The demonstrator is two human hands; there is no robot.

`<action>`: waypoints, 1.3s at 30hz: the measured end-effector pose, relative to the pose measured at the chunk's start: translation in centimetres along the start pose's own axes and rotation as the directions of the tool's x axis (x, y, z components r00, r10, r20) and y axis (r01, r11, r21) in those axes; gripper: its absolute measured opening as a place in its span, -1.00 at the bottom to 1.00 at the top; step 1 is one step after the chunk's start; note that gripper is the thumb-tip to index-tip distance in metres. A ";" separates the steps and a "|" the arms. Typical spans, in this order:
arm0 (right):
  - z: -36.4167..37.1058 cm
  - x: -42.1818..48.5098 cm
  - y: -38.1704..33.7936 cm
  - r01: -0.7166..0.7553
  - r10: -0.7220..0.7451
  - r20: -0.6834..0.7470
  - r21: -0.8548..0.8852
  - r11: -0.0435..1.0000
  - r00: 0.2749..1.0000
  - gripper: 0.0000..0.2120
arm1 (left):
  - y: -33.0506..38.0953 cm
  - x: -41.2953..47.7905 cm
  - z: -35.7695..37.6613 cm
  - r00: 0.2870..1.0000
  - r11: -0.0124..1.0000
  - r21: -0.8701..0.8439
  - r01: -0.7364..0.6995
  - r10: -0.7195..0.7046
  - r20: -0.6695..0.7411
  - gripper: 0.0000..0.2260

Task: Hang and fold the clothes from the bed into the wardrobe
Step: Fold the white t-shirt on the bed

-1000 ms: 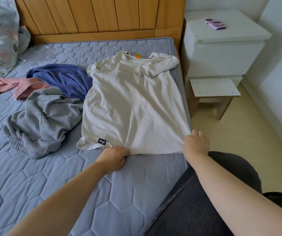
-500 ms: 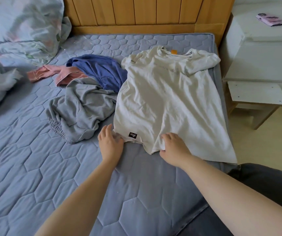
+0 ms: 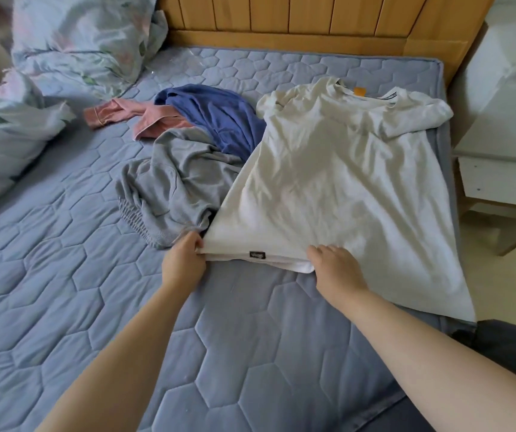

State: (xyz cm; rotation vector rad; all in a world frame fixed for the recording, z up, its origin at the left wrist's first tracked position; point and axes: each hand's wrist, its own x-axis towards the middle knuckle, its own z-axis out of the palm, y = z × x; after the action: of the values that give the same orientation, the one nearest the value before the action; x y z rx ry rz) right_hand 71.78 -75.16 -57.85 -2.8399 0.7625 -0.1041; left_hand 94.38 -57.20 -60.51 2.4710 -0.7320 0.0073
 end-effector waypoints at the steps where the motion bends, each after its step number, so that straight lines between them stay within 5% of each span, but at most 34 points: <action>1: 0.1 -0.1 0.0 0.016 -0.012 0.048 -0.078 0.997 0.999 -0.70 | -0.4 -0.2 0.0 0.998 0.999 0.052 0.002 -0.005 0.062 -0.82; 4: -0.4 -0.4 -0.4 0.064 -0.067 -0.044 -0.072 0.995 0.997 -0.69 | 0.0 0.0 -0.5 0.997 0.984 -0.162 0.068 -0.074 -0.031 -0.75; 8: -1.0 -0.3 -0.6 0.204 -0.189 -0.395 -0.004 0.979 0.899 -0.79 | 1.3 1.4 -1.9 0.967 0.831 -0.538 0.142 -0.233 -0.105 -0.57; 11: -1.6 0.0 -0.7 0.146 -0.184 -0.206 -0.185 0.972 0.961 -0.80 | 0.7 2.4 -1.9 0.910 0.741 -0.612 0.276 -0.407 -0.083 -0.62; 14: -0.7 -0.3 0.4 0.044 -0.070 -0.126 -0.199 0.979 0.990 -0.77 | -0.1 3.8 -1.6 0.749 0.356 -0.817 0.454 -0.649 0.133 -0.64; 16: -0.9 -0.9 0.6 0.097 -0.114 -0.165 -0.109 0.989 0.980 -0.78 | -0.5 4.3 -1.7 0.718 0.288 -0.841 0.459 -0.677 0.160 -0.65; 18: -0.3 -1.1 0.9 0.151 -0.167 -0.115 -0.131 0.980 0.979 -0.74 | -1.2 4.2 -1.6 0.794 0.513 -0.722 0.464 -0.602 0.084 -0.63; 20: 1.2 -1.4 1.8 0.133 -0.119 0.156 -0.085 0.987 0.981 -0.69 | -1.8 3.7 -1.5 0.908 0.778 -0.488 0.395 -0.411 0.080 -0.60; 21: 1.9 -1.7 2.2 0.111 -0.094 0.278 -0.046 0.993 0.956 -0.69 | -2.1 3.5 -1.5 0.946 0.873 -0.364 0.324 -0.311 0.096 -0.60; 23: 2.4 -2.5 2.7 0.061 -0.088 0.285 0.100 0.993 0.954 -0.73 | -1.9 3.0 -1.8 0.983 0.982 -0.067 0.175 -0.170 0.064 -0.62; 26: 2.8 -3.6 3.8 0.052 -0.069 0.119 0.146 0.988 0.990 -0.69 | 0.8 1.7 -0.9 0.999 0.961 0.277 -0.012 0.022 -0.035 -0.51; 28: 2.8 -4.2 4.7 0.043 -0.051 0.079 0.101 0.994 0.996 -0.58 | 4.2 0.0 0.7 0.975 0.938 0.269 -0.219 0.224 0.014 -0.40; 31: 2.2 -5.0 6.6 -0.032 0.038 0.169 -0.042 0.999 0.985 -0.35 | 9.7 -3.3 4.4 0.764 0.768 0.127 -0.628 0.579 0.283 -0.48; 35: 1.0 -6.2 9.7 -0.220 0.271 0.259 -0.210 0.953 0.927 -0.22 | 14.3 -6.9 9.0 0.535 0.687 -0.013 -0.726 0.577 0.617 -0.30; 39: -0.8 -7.3 12.5 -0.313 0.403 0.254 -0.331 0.890 0.879 -0.49 | 16.7 -8.6 11.2 0.466 0.637 -0.001 -0.771 0.564 0.682 -0.26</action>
State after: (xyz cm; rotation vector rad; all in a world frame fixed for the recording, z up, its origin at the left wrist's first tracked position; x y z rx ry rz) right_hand 59.33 -82.22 -59.82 -2.7906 1.2995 0.5473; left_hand 77.05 -70.28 -62.79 2.2358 -2.1578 -0.4728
